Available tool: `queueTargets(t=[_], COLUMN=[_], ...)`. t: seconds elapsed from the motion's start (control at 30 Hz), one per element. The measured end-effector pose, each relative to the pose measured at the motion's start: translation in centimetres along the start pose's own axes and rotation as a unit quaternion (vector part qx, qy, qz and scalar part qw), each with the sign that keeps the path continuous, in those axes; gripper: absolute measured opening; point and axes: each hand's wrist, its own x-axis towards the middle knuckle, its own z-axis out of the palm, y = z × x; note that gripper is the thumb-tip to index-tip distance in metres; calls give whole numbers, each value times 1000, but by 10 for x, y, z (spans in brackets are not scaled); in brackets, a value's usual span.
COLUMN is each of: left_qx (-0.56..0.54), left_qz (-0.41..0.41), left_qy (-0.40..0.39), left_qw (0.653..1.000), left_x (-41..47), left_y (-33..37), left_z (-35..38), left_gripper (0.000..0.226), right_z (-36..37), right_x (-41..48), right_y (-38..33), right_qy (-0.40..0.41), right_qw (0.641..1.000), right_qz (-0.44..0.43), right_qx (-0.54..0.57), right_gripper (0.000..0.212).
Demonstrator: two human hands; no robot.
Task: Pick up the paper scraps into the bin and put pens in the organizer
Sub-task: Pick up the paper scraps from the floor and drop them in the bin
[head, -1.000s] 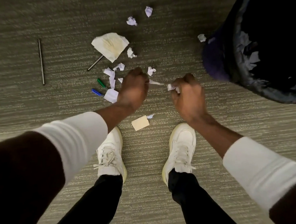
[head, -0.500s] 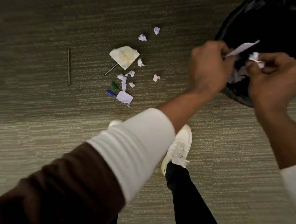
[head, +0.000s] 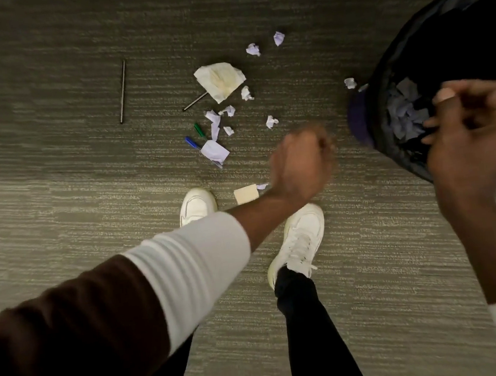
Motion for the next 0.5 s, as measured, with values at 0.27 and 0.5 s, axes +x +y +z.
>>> queueTargets(t=[0.27,0.5], left_qx=[225,274], left_qz=[-64,-33], left_qy=[-95,-161], left_qw=[968,947], left_x=[-7,19], left_y=[-157,-241], left_z=[-13,37], left_gripper=[32,72], right_z=[132,247], right_x=[-55,-65], right_y=[-15,56], right_qy=[-296,-420], right_qw=[936,824], right_qz=[-100,-75], right_qx=[-165,-372], right_gripper=[40,97])
